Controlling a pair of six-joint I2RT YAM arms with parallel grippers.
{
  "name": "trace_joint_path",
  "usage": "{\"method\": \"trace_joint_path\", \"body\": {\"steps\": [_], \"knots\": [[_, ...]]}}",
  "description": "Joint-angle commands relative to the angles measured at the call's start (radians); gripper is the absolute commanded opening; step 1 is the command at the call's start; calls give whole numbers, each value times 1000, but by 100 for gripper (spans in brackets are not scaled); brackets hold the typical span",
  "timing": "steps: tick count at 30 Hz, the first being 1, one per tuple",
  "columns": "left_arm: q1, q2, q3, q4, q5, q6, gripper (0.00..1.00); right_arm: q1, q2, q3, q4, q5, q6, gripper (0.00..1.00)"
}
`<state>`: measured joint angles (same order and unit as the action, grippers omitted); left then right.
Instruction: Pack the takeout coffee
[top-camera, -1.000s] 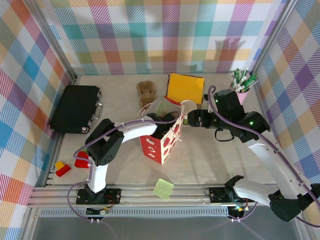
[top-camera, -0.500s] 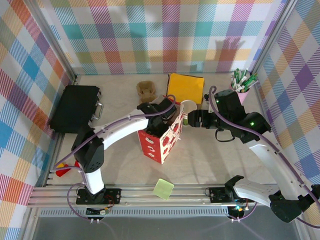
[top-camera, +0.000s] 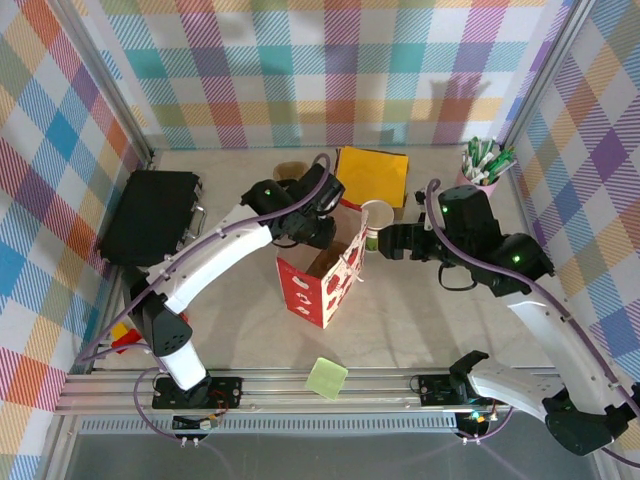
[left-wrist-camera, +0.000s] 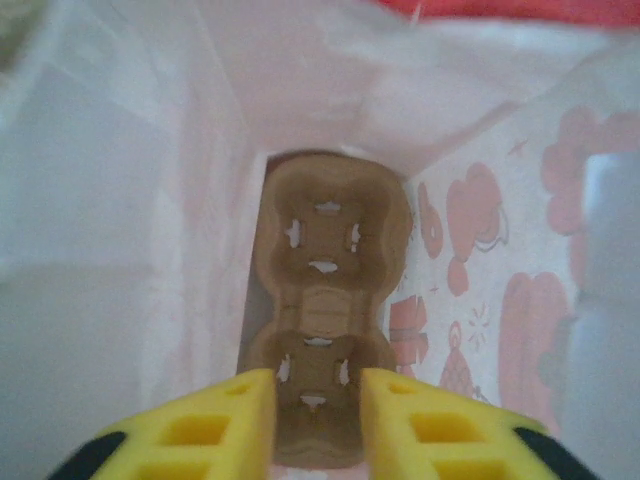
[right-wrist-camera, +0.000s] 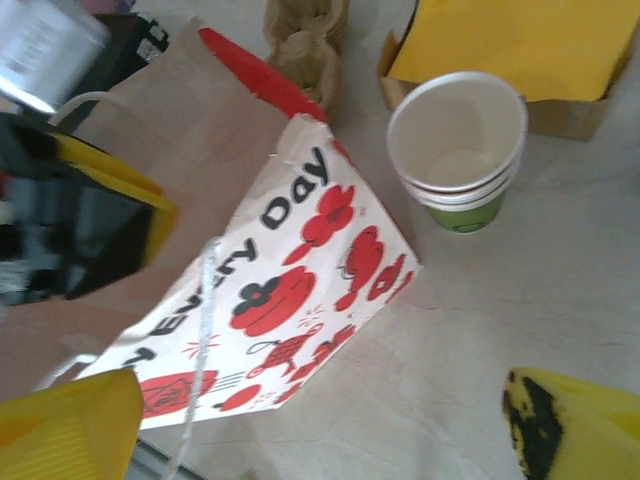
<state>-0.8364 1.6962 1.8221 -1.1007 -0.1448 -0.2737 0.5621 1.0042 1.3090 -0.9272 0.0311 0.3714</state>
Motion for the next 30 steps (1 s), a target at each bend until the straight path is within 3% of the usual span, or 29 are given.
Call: {"method": "trace_joint_path", "body": {"steps": [1,5,9,16,22,25,30], "knots": [[-3,-48,90,-68,-57,35,36,-13,-39,-28,-27,149,-58,98],[17,-86,153,-81,-84,52,47,-52,-59,-60,-35,289,-90,99],[65,-145,129,-69,-103,70,57,-154,-57,-92,-26,303,-128,99],[122,-247,-37,-19,-46,87,60,-432,53,-91,-35,169,-172,99],[122,-324,-202,12,-78,75,61,-647,198,-65,-23,-2,-186,99],[124,-349,-252,11,-71,54,62,-715,263,-50,-18,-79,-188,99],[123,-393,-302,15,62,11,60,-751,325,-46,1,-88,-179,99]]}}
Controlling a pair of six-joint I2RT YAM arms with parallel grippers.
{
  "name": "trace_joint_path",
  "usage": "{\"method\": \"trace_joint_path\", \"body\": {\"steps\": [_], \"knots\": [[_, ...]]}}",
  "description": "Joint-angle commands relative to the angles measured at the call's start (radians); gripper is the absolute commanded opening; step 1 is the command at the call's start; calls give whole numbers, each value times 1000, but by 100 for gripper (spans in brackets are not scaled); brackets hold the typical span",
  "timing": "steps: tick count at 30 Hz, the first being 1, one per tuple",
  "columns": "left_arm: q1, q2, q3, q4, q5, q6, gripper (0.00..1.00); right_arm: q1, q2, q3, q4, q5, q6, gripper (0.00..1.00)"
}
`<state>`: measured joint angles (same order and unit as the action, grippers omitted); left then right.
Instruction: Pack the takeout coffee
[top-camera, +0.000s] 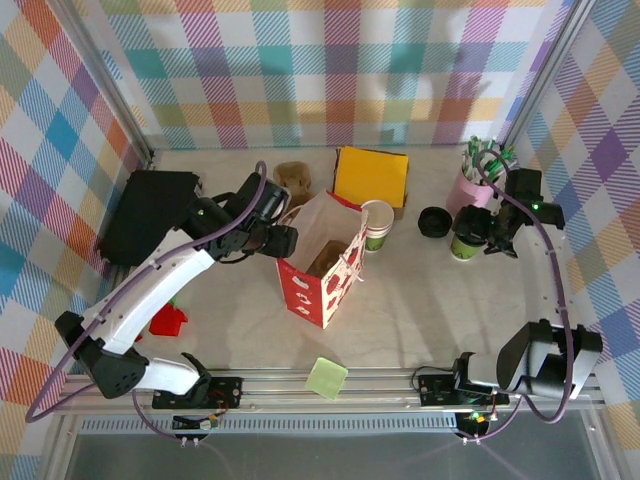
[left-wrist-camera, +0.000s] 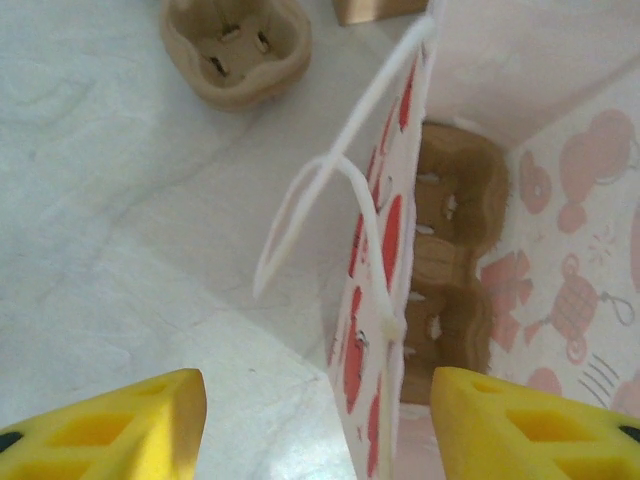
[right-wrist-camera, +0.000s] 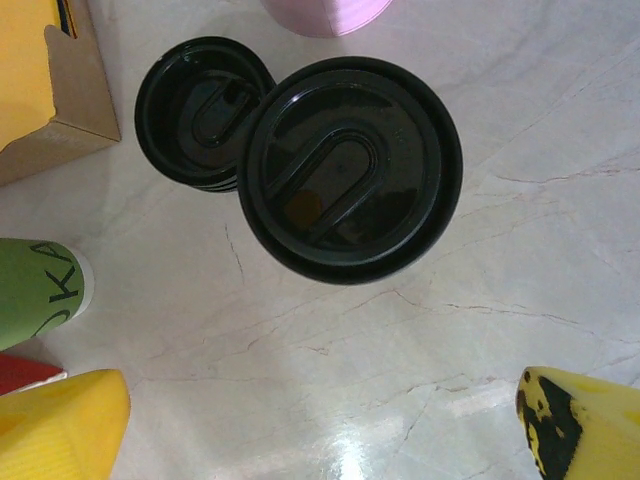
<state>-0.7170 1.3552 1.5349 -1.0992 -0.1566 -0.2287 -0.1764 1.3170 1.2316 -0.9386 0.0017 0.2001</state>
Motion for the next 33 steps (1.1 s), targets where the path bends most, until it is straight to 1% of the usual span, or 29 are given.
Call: {"method": "trace_joint_path", "body": {"steps": [1,5,11,12,18,19,21,23,26,28,33], "knots": [[2,-69,-29,32,118,-46,60,-16,20,31,16,-62,-6,99],[3,-134,-103,149,258,-128,60,-22,39,29,41,-65,-9,99],[-5,-148,-180,285,422,-233,56,-23,69,37,44,-39,-12,99],[-12,-143,-180,290,437,-237,56,-23,72,37,43,-36,-13,99],[-81,-137,-175,304,438,-263,55,-23,89,47,27,-3,-16,99],[-87,-133,-172,294,431,-265,55,-24,91,50,23,2,-17,99],[-92,-127,-148,242,372,-253,54,-24,90,54,18,2,-20,99],[-92,-115,-101,165,256,-218,55,-24,88,59,15,6,-22,99],[-90,-81,-43,84,75,-158,60,-24,86,68,12,5,-22,99],[-86,-47,-12,65,0,-129,61,-23,87,71,12,9,-25,99],[-76,27,15,127,-10,-83,61,-23,91,70,13,46,-39,99]]}}
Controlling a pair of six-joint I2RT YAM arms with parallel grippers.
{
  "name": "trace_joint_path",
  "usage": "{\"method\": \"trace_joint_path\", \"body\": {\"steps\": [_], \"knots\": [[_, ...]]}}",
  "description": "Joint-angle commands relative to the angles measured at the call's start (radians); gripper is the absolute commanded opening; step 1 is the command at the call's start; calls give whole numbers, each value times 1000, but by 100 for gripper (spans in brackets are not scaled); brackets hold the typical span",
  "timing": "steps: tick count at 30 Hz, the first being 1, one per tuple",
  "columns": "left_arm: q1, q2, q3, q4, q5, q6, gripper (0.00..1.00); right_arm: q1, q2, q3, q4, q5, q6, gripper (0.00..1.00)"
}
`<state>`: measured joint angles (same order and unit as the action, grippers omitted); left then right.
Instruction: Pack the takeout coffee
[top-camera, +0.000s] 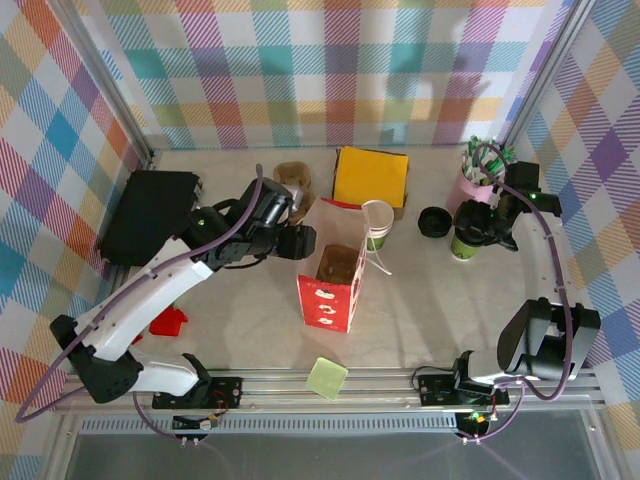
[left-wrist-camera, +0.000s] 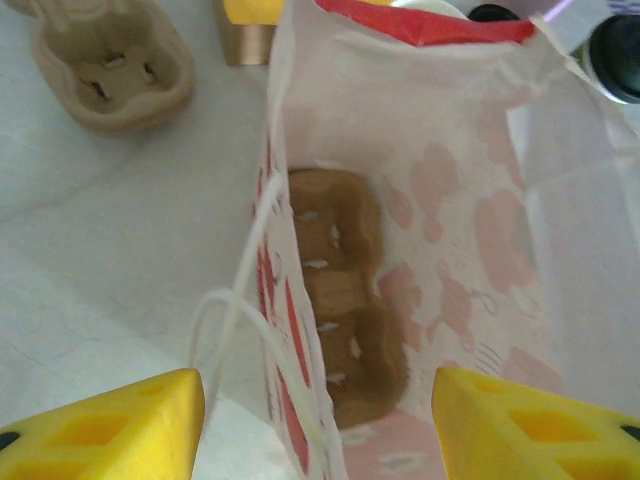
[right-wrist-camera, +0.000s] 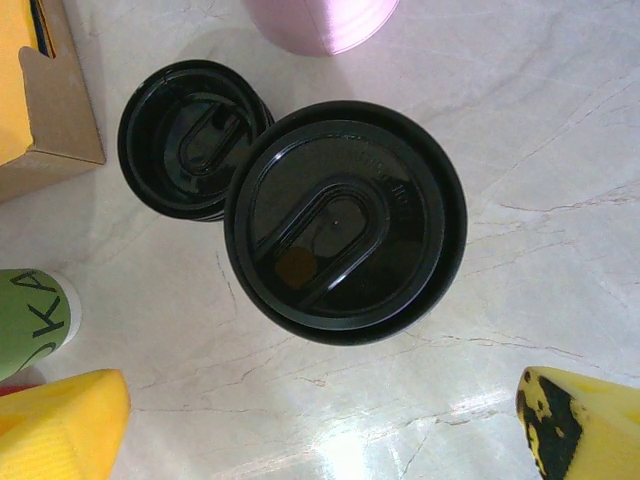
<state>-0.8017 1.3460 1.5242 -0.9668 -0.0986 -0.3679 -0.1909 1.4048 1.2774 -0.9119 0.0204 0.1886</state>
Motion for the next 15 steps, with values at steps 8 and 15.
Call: {"method": "trace_joint_path", "body": {"steps": [8,15], "knots": [[8,114,33,49,-98,62,32,-9,45,29,-5,24,-41,96],[8,61,-7,50,-238,-77,17,-9,95,47,-8,32,-52,92]]}}
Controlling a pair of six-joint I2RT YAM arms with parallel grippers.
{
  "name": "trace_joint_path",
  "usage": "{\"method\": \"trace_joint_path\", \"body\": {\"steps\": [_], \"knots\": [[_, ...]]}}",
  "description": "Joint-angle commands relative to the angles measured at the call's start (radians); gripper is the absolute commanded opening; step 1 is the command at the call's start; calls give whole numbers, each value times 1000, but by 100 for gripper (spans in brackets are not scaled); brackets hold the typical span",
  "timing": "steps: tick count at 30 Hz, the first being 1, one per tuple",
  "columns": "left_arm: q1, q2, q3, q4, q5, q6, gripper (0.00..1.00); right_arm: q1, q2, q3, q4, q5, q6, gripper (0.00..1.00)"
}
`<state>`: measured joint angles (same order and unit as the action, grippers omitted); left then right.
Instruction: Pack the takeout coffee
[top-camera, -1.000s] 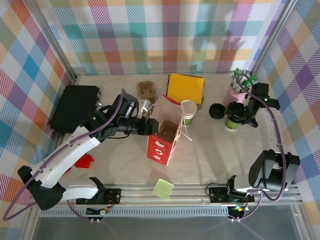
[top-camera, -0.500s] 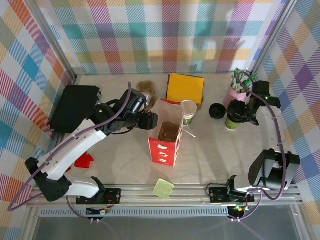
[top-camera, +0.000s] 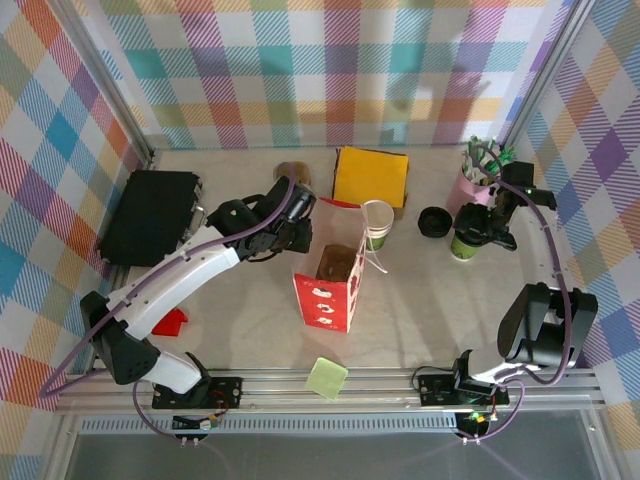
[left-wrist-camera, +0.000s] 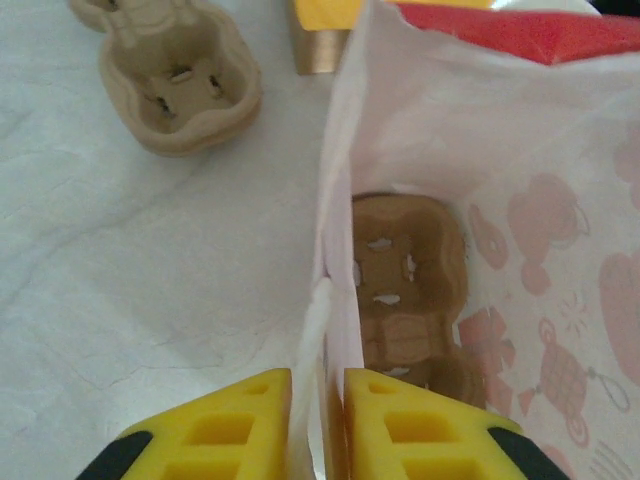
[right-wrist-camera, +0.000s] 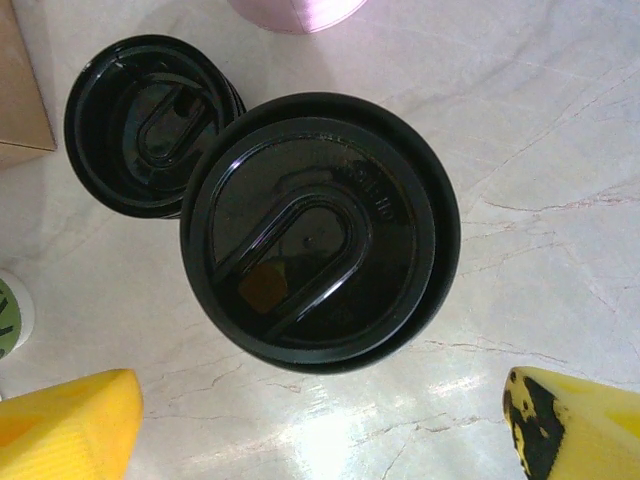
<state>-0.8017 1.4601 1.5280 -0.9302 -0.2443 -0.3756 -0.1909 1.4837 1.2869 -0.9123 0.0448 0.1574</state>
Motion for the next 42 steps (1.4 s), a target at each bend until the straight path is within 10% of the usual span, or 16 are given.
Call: {"method": "trace_joint_path", "body": {"steps": [1,42], "knots": [[7,-67,-20,14,-112,-90,15,-9,21,40,-8,6,-23,91],[12,-99,-88,39,-69,-167,9,1,179,131,-48,21,-35,83]]}}
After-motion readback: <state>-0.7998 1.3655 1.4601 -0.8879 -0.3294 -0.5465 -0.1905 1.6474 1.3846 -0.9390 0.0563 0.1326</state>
